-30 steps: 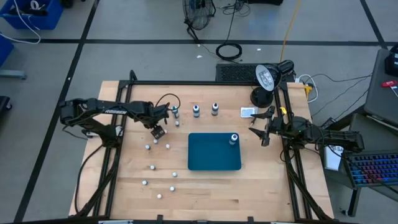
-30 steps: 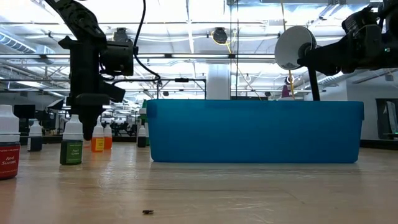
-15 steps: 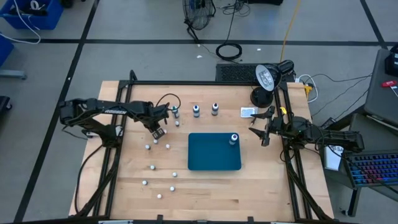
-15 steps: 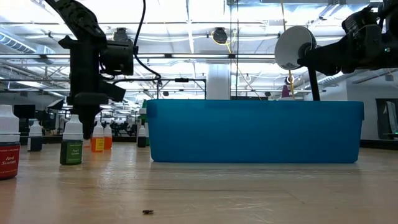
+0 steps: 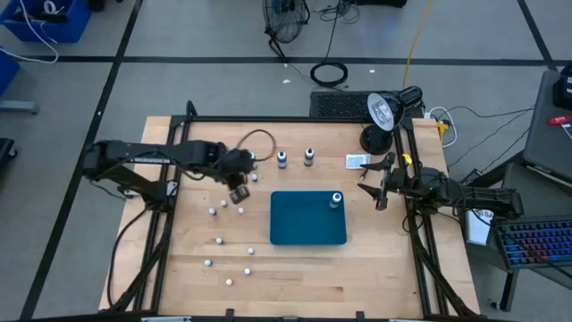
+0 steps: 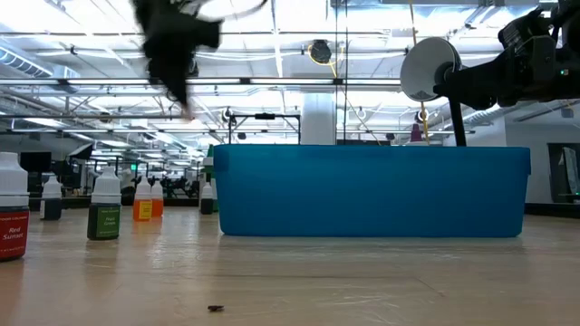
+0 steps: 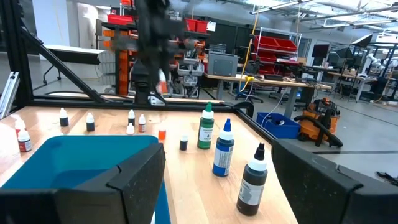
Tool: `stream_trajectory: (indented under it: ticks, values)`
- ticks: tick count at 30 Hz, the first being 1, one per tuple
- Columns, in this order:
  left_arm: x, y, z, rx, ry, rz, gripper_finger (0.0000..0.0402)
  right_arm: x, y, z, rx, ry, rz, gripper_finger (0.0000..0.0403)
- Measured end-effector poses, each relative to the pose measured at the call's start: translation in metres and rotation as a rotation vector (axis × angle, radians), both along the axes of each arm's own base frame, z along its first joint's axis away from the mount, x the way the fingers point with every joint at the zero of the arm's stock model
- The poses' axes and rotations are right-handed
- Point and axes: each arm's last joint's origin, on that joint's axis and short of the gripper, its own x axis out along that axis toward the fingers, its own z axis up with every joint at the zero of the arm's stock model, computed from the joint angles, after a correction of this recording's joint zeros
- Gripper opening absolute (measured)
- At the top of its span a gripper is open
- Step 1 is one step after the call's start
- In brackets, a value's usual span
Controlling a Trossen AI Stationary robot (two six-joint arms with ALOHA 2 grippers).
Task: Pick & Place food coloring
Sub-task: Put the small orange food coloring bottle into the blue bin
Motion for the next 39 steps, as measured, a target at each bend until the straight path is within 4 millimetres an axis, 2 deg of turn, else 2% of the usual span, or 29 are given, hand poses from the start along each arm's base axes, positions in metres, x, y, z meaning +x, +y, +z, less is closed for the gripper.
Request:
stream_trajectory:
  ticks: [4, 7, 10, 13, 18, 24, 39]
  values:
    - [0.044, -0.031, 0.029, 0.085, -0.059, -0.188, 0.0062, 0.000, 0.000, 0.000, 0.000, 0.000, 0.000, 0.0283]
    - [0.080, -0.055, 0.030, 0.153, -0.015, -0.342, 0.0062, 0.000, 0.000, 0.000, 0.000, 0.002, 0.000, 0.0282]
    - [0.117, -0.075, 0.018, 0.195, 0.019, -0.474, 0.0062, 0.000, 0.000, 0.000, 0.000, -0.001, 0.000, 0.0282]
    - [0.150, -0.088, -0.004, 0.221, 0.052, -0.568, 0.0062, 0.000, 0.000, 0.000, 0.000, 0.000, 0.000, 0.0283]
    - [0.187, -0.093, -0.051, 0.221, 0.150, -0.616, 0.0062, 0.000, 0.000, 0.000, 0.000, 0.000, 0.000, 0.0281]
    - [0.202, -0.082, -0.092, 0.075, 0.216, -0.609, 0.0062, 0.000, 0.000, 0.000, 0.000, 0.000, 0.000, 0.0283]
    - [0.202, -0.076, -0.124, 0.008, 0.234, -0.568, 0.0062, 0.000, 0.000, 0.000, 0.000, 0.000, 0.000, 0.0281]
